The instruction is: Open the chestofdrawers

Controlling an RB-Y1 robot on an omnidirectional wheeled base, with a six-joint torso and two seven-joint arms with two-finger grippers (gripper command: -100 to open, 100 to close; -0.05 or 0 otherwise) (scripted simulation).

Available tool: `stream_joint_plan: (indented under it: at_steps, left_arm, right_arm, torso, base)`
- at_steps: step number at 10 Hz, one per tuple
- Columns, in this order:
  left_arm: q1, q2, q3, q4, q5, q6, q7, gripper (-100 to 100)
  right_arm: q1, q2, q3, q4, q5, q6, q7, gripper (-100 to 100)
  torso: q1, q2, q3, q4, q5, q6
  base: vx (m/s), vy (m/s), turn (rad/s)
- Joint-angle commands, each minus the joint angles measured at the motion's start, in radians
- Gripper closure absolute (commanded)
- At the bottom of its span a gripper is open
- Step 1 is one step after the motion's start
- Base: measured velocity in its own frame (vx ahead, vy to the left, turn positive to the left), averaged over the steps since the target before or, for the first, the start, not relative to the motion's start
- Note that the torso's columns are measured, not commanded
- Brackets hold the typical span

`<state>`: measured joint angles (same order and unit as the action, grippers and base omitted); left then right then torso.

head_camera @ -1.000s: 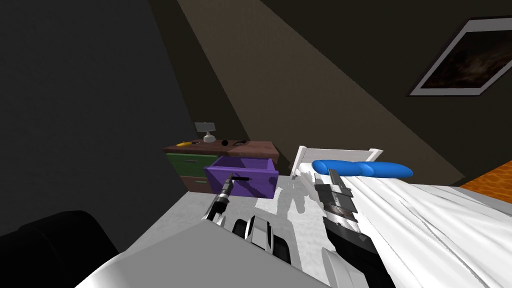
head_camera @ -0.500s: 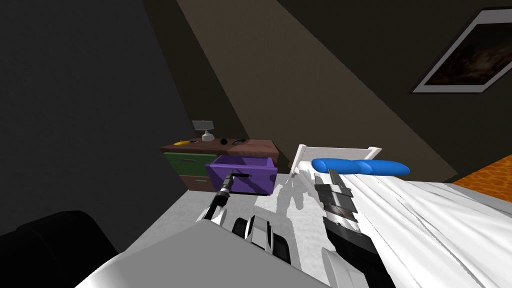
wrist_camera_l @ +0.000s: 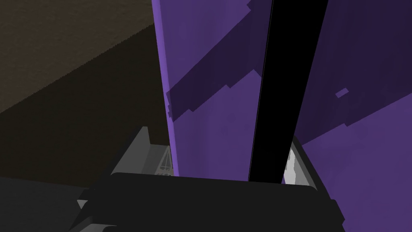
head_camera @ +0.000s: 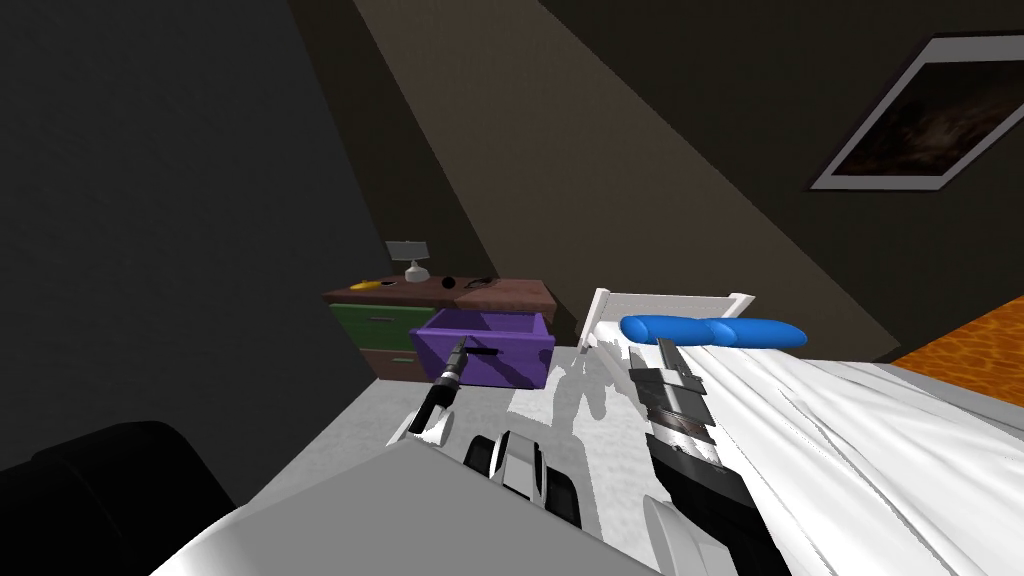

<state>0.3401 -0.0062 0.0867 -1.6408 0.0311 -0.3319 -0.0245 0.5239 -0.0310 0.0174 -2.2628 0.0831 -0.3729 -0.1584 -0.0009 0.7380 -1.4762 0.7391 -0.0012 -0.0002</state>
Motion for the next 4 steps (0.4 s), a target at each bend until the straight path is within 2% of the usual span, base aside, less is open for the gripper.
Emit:
stream_joint_plan:
  at_steps: [1,4]
  left_arm:
    - [0.0,0.0,0.0,0.0,0.0,0.001,0.0,0]
    - [0.001,0.0,0.0,0.001,0.0,0.001,0.0,0]
  right_arm:
    - [0.0,0.0,0.0,0.0,0.0,0.0,0.0,0]
    - [0.0,0.0,0.0,0.0,0.0,0.0,0.0,0]
  torso:
    - [0.0,0.0,0.0,0.0,0.0,0.0]
    - [0.001,0.0,0.0,-0.001,0.001,0.0]
  base:
    - [0.0,0.0,0.0]
    - [0.0,0.0,0.0]
